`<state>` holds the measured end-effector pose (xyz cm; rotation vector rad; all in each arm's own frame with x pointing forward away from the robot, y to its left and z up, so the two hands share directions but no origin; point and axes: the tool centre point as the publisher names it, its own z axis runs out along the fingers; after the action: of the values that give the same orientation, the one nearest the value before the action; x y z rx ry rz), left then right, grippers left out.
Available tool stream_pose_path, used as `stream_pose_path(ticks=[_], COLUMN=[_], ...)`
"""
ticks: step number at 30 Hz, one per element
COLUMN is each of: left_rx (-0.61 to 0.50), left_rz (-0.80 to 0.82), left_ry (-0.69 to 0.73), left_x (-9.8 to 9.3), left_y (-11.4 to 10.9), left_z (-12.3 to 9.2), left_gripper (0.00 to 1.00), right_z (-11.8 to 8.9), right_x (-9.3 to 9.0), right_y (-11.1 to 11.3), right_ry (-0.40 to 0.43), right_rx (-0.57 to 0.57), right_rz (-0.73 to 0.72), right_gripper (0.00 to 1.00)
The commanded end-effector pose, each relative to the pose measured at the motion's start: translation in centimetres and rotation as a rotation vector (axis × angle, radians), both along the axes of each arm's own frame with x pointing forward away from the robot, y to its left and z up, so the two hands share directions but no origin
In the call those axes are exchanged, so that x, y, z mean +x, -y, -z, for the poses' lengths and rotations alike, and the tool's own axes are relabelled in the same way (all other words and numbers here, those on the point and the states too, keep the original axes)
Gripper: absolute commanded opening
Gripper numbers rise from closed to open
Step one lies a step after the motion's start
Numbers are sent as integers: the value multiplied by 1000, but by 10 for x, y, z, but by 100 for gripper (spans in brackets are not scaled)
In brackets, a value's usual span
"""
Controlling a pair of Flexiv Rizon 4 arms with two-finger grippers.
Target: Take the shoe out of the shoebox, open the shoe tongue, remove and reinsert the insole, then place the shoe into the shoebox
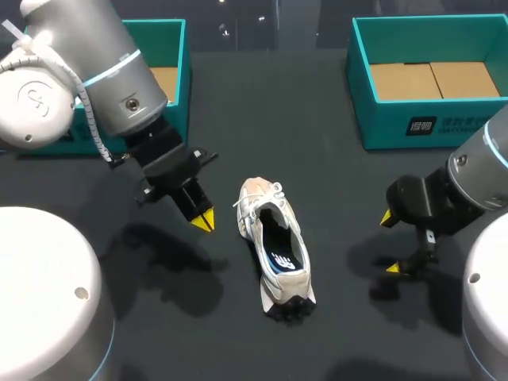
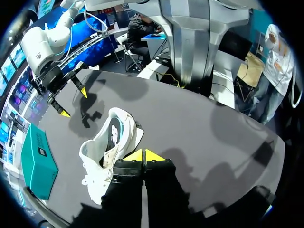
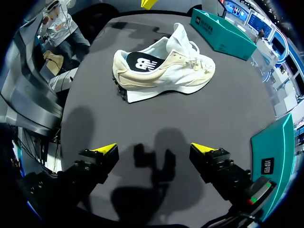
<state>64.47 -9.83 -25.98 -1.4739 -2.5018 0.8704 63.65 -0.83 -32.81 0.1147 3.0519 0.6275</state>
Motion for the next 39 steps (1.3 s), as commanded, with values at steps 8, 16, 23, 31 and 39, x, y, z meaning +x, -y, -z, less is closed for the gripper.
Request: stream_pose_path(ticks=[8, 16, 23, 31, 39], left_rx=[7, 31, 31, 31, 31], left_rz=[92, 165, 165, 165, 165], left_ry=[-30, 16, 16, 16, 16], left_x=[4, 2, 2, 2, 2], left_y=[11, 12, 12, 12, 12], left_z=[3, -13, -13, -13, -13], left_gripper=[0, 0, 0, 0, 0], right_z=[-11, -11, -11, -11, -11], right_x=[-8, -8, -8, -8, -8], right_y=[10, 10, 10, 10, 10], right_ry=[-11, -11, -11, -11, -11], right_rx=[33, 33, 33, 33, 33], right_rz=[-6, -6, -6, -6, -6], right_gripper=[100, 100, 100, 100, 100])
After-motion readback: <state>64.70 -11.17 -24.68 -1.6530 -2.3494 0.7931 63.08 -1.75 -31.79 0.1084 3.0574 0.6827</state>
